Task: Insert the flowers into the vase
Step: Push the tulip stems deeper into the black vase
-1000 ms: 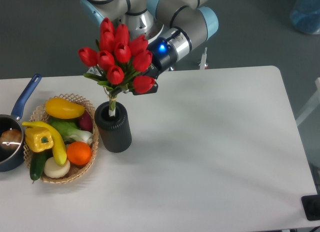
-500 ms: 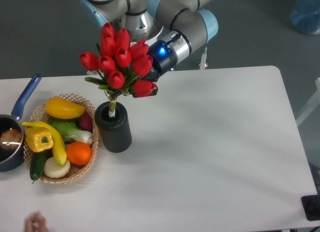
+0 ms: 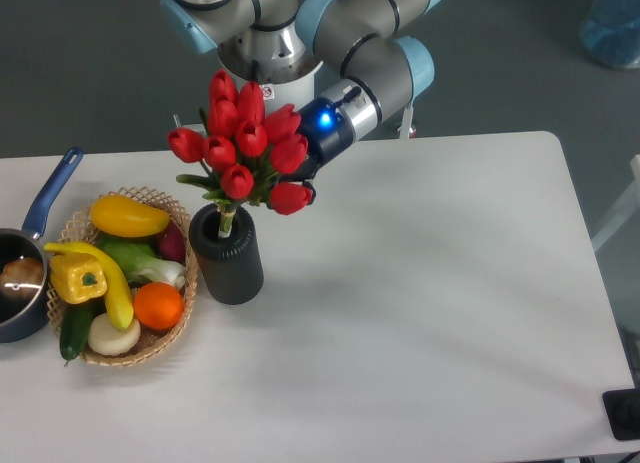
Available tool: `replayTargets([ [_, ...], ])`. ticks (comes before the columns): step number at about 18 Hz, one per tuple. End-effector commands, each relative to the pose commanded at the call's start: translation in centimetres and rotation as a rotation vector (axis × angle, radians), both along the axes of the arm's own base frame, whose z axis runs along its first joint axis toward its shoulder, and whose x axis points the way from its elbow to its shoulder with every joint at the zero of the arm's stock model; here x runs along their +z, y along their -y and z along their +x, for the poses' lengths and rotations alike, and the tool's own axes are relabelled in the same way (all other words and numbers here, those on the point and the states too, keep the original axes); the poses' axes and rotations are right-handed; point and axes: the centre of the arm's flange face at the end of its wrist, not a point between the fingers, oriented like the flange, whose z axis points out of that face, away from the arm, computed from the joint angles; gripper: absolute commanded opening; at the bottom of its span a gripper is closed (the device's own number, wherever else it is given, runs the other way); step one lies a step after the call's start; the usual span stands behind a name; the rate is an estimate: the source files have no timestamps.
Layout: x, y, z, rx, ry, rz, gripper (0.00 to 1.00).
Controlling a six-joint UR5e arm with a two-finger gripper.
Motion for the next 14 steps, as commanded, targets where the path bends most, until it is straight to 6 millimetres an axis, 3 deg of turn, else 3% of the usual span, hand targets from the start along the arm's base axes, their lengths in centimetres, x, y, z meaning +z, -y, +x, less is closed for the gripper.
replayTargets([
  [10, -2.3, 0.0, 0.2, -0.011, 0.0, -0.056, 0.05],
  [12, -2.4, 0.0, 0.3, -0.011, 0.001, -0.057, 0.15],
  [14, -2.6, 0.1, 0.3, -0.011, -0.012, -0.053, 0.35],
])
